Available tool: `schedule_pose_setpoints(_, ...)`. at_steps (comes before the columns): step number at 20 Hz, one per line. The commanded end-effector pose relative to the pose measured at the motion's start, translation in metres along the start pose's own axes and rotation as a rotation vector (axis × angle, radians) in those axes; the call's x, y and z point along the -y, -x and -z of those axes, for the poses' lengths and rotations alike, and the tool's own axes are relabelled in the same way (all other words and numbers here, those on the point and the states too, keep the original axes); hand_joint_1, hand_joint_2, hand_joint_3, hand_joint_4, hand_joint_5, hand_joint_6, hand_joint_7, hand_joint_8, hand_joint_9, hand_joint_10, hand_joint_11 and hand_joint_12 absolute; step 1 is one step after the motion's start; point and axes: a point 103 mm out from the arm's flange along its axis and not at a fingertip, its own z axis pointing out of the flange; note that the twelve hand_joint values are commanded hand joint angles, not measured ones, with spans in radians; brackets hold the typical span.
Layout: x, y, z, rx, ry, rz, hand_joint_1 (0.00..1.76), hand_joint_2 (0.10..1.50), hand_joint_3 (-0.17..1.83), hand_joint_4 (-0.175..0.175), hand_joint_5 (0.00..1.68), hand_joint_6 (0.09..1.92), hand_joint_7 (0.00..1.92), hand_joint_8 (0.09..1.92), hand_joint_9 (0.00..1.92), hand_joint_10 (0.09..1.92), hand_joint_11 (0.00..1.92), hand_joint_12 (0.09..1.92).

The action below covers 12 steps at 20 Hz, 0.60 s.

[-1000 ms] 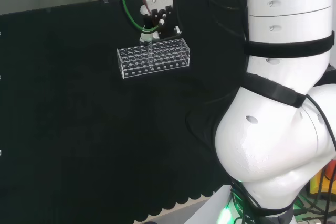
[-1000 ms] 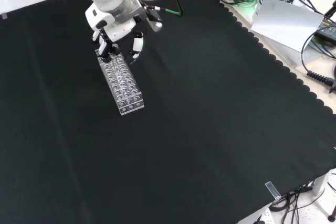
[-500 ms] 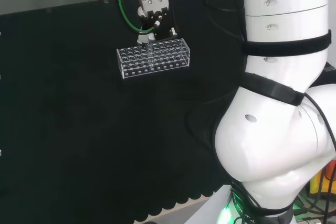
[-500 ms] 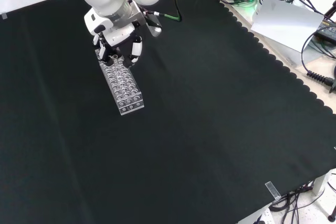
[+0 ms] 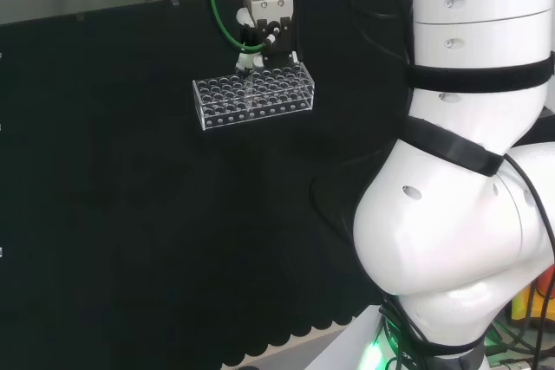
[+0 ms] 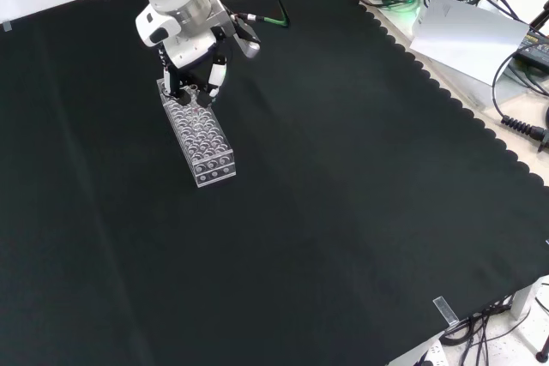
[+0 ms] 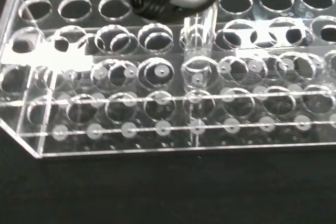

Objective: Pick up the test tube.

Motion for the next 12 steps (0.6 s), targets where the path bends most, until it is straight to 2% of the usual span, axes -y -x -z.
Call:
schedule_pose_setpoints(1, -0.005, -0.012, 0.011, -0.120, 0.080, -0.012, 1.22, 0.74, 0.49, -0.175, 1.29, 0.56, 1.67, 0.53, 1.56, 0.55, 1.28, 0.86)
schedule_pose_setpoints(3, -0.009, -0.013, 0.016, -0.141, 0.073, -0.012, 1.22, 0.73, 0.51, -0.175, 1.30, 0.55, 1.67, 0.53, 1.56, 0.54, 1.28, 0.86)
schedule_pose_setpoints(6, -0.014, -0.018, 0.020, -0.125, 0.053, 0.003, 1.22, 0.71, 0.53, -0.175, 1.31, 0.54, 1.67, 0.52, 1.58, 0.53, 1.28, 0.85)
schedule_pose_setpoints(9, -0.019, -0.018, 0.024, -0.143, 0.030, -0.007, 1.22, 0.71, 0.54, -0.175, 1.32, 0.53, 1.68, 0.52, 1.58, 0.53, 1.28, 0.85)
schedule_pose_setpoints(12, -0.019, -0.016, 0.028, -0.152, 0.037, -0.019, 1.23, 0.69, 0.56, -0.175, 1.33, 0.52, 1.68, 0.51, 1.59, 0.52, 1.28, 0.85)
